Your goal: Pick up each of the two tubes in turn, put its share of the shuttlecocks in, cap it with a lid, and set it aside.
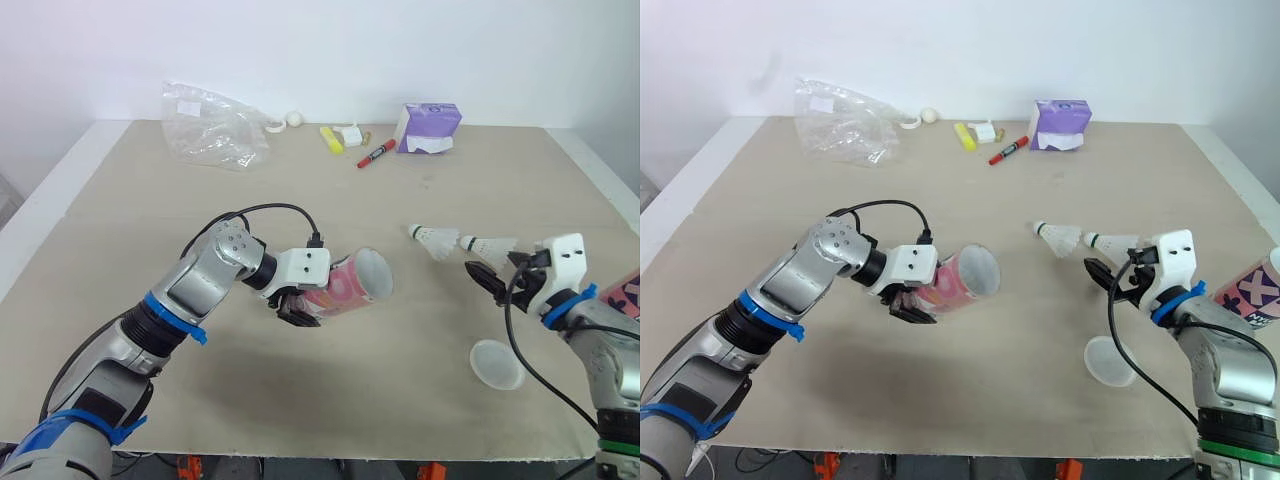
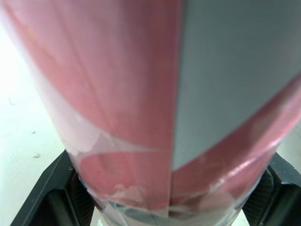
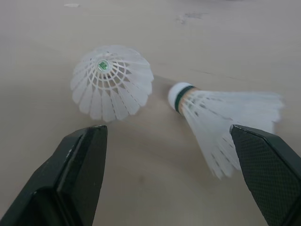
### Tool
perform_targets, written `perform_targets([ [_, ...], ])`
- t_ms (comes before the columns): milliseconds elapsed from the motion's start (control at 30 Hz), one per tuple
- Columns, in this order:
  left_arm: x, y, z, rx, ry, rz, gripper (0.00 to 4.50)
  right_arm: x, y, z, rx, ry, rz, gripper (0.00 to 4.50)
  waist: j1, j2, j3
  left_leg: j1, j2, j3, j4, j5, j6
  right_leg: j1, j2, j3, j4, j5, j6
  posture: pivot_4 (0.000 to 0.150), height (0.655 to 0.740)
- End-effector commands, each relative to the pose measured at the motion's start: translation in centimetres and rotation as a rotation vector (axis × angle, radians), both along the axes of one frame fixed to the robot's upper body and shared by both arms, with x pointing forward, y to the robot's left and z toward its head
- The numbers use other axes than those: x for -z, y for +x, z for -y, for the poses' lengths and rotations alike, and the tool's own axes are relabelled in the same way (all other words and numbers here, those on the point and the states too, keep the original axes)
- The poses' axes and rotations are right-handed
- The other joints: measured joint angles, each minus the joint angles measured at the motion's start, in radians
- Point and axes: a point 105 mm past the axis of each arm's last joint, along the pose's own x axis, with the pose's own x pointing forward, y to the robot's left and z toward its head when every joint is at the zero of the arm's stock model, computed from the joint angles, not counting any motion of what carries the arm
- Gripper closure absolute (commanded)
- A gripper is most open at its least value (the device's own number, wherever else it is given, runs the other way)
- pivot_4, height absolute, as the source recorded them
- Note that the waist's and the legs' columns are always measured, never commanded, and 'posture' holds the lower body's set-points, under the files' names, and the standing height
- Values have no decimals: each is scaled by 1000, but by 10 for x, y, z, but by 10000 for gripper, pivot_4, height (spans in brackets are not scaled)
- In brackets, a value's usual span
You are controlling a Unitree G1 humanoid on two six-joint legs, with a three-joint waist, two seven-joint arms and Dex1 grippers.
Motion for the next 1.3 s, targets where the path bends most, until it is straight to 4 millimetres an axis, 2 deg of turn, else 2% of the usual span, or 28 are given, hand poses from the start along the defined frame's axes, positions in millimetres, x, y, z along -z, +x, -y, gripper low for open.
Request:
perform_targets([
  [33,5,-5,1,6,8,-11,9056,-8,9,-1,9,-10,15,338,-1,0,0,0,0,0,0,0,0,0,0,0,0,0,0,1500,7400],
  [300,5,-6,1,-1,5,-14,9056,-8,24,3,70,-1,3,338,-1,0,0,0,0,0,0,0,0,0,0,0,0,0,0,1500,7400],
  [400,5,-6,1,-3,3,-14,9056,-7,27,14,133,-19,-5,6721,-2,0,0,0,0,0,0,0,0,0,0,0,0,0,0,1500,7400],
  [500,5,-7,2,-4,0,-14,9056,-6,27,17,157,-6,-8,21348,-1,0,0,0,0,0,-1,0,0,0,0,0,0,0,0,1500,7400],
  [667,5,-7,2,-5,0,-12,9056,-5,28,18,172,11,-1,43296,-1,0,0,0,0,0,-1,0,0,0,0,0,0,0,0,1500,7400],
  [767,5,-7,2,-5,1,-10,9056,-6,29,17,173,12,9,43296,-2,0,0,0,0,0,0,0,0,0,0,0,0,0,0,1500,7400],
  [833,5,-7,3,-3,1,-8,9056,-17,27,13,147,7,69,43296,-2,0,0,0,0,0,0,0,0,0,0,0,0,0,0,1500,7400],
  [900,5,-7,3,-1,-1,-9,9056,-33,21,7,97,-57,134,43296,0,1,0,0,0,0,-1,0,0,0,0,0,0,0,0,1500,7400],
  [967,5,-7,3,0,-2,-11,9056,-66,8,-2,5,-175,241,43296,-1,2,1,0,0,0,-1,0,0,0,0,0,0,-1,1,1500,7400],
  [1033,6,-7,3,1,-1,-11,9056,-91,-4,-12,-82,-285,319,43296,-2,7,1,-2,-2,0,-1,0,0,-1,-1,0,0,-1,2,1500,7400],
  [1133,6,-6,3,4,-3,-12,9056,-132,-31,-49,-342,-536,450,43296,-1,9,2,-1,-2,0,-1,0,0,-1,-1,0,0,-2,2,1500,7400],
  [1233,6,-5,3,8,-2,-13,9056,-145,-58,-83,-588,-670,490,43296,-2,8,1,0,-1,0,-1,0,0,0,-1,0,0,-2,2,1500,7400],
  [1300,7,-5,3,10,-2,-13,9056,-146,-73,-101,-719,-727,482,43296,-1,6,1,1,-1,0,-1,0,0,1,-1,0,0,-2,2,1500,7400],
])
